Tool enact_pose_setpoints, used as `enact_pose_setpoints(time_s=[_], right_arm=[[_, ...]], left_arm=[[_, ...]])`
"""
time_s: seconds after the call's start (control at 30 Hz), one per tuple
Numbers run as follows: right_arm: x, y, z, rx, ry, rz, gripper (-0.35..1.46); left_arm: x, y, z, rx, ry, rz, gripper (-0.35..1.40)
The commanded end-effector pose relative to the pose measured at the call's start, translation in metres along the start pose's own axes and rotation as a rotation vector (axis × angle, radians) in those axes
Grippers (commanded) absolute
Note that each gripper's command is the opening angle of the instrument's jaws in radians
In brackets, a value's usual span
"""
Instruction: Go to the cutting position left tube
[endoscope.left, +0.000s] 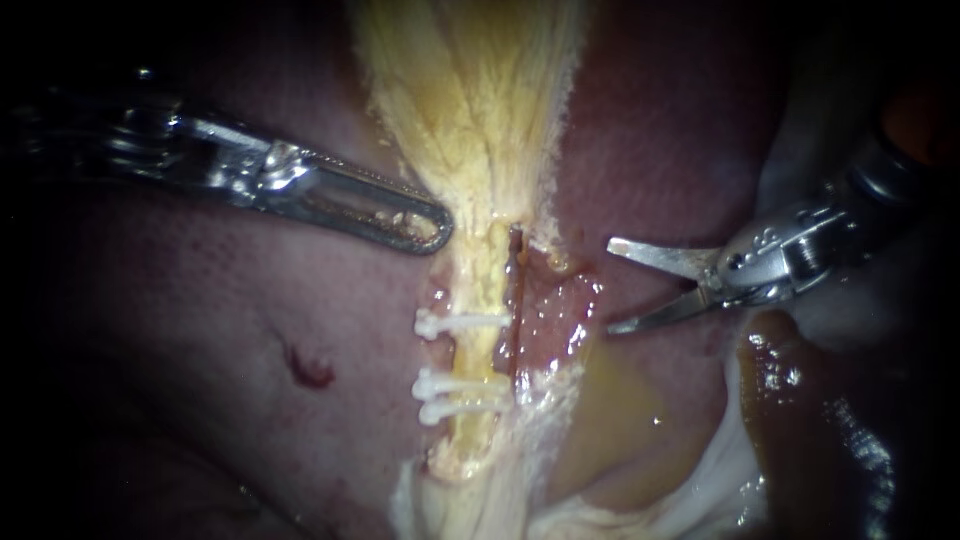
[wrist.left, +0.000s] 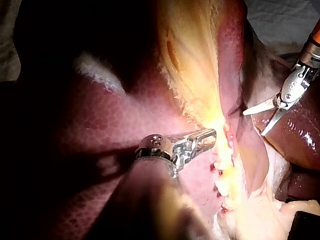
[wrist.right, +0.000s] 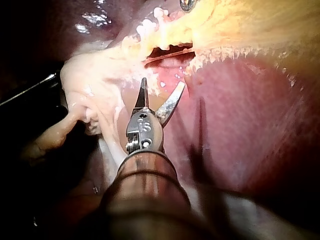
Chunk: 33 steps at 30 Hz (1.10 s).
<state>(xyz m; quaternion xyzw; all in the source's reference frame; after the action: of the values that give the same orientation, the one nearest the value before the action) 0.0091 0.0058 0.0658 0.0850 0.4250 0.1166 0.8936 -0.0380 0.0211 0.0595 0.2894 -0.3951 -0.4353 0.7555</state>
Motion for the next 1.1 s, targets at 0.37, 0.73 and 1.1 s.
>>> enact_pose_setpoints(time_s=[0.37,0.73,1.1], right_arm=[[0.0,0.0001,0.0,0.003,0.001,0.0,1.44],[0.0001,0.0,0.0002,0.037,0.019,0.002,1.44],[0.0028,-0.0043,0.0039,0.229,0.083,0.035,1.44]], left_arm=[[-0.0005,0.0002,-0.0059,-0.005,-0.006,-0.003,-0.35],[-0.0003,0.0003,-0.0077,-0.013,-0.01,-0.003,-0.35],[-0.0003,0.0002,-0.0073,-0.015,-0.012,-0.003,-0.35]])
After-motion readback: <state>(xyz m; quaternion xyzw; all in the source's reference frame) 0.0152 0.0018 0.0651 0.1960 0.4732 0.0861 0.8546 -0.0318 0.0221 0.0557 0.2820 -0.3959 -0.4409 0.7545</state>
